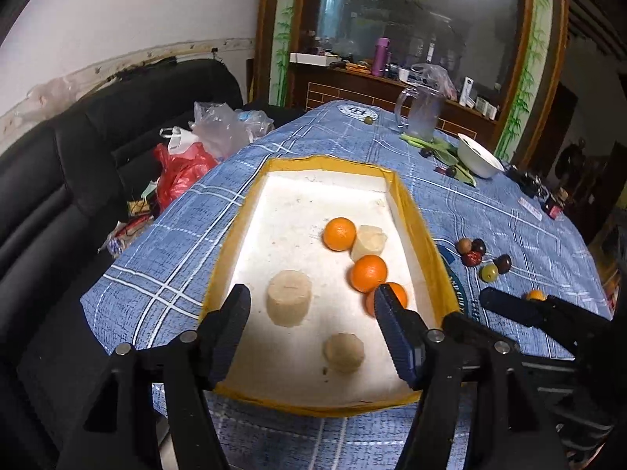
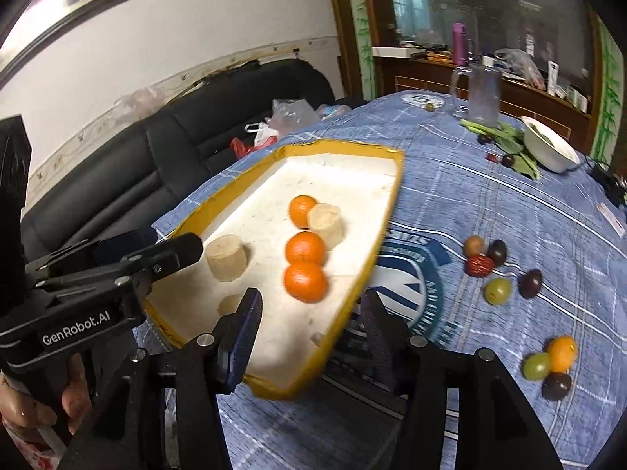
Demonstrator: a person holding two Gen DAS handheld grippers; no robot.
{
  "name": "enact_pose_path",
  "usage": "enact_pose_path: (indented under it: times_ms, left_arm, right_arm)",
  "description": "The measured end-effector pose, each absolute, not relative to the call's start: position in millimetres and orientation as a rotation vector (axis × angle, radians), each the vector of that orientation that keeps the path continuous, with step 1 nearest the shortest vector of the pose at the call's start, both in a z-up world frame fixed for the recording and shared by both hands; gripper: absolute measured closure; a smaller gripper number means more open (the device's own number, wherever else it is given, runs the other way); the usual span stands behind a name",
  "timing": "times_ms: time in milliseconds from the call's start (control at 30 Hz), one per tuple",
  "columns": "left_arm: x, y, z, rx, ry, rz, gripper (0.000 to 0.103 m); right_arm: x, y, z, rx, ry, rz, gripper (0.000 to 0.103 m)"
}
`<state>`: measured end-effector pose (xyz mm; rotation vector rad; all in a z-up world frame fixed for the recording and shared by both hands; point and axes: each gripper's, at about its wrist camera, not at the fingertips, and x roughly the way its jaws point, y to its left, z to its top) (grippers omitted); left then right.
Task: Organize fruits
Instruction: 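Withdraw both tools from the tray toward the remaining fruit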
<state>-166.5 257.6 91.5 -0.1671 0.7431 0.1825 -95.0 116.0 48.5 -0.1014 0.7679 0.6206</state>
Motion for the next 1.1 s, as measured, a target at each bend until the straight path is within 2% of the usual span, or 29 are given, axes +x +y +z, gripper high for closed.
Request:
enact_pose_path:
  times_ms: [467, 933, 1100]
  left_arm:
    - [-160.6, 203.1, 97.1, -0.022, 0.754, 0.158, 0.025]
    - [-146.0, 151.9, 87.3, 0.019, 0.796, 0.048, 0.025]
    - [-136.5, 119.3, 78.2, 0.051, 0.824, -0.039, 0.025]
  right_arm:
    - [-86.4, 21.6, 46.4, 0.073, 0.778, 0.493, 0.042]
    - [-74.3, -111.6, 30.7, 0.221, 0.803, 0.239, 0.042]
    - [-70.5, -129.8, 16.2, 0.262, 0.856, 0.236, 0.042]
